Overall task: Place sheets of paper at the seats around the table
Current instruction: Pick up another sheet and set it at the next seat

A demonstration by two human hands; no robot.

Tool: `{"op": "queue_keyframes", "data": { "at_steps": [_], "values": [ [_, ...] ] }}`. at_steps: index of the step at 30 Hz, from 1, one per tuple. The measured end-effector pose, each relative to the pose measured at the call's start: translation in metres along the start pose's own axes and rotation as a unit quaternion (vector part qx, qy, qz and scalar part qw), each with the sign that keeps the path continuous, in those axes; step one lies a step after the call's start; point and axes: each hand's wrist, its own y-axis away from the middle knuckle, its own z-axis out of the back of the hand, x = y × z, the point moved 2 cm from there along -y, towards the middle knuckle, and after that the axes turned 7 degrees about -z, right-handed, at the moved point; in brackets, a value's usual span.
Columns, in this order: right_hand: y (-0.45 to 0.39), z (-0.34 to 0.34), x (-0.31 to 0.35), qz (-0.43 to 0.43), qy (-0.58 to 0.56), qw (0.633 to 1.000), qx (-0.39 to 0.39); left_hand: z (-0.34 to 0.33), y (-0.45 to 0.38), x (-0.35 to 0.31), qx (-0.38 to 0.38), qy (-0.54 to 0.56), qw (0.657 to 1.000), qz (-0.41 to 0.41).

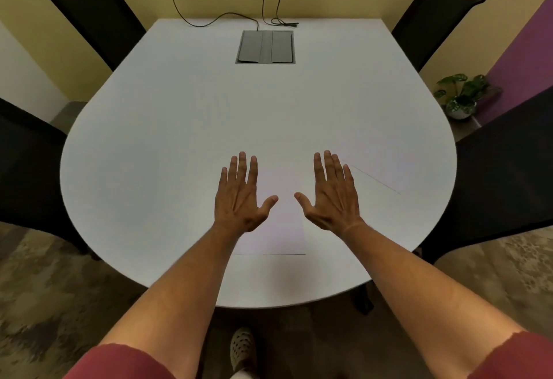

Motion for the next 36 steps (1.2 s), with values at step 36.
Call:
{"op": "queue_keyframes", "data": {
  "at_steps": [36],
  "values": [
    [-0.054, -0.130, 0.046, -0.345, -0.146, 0.900, 0.224, -0.121, -0.048, 0.095, 0.089, 0.309, 0.900, 0.293]
  ]
}}
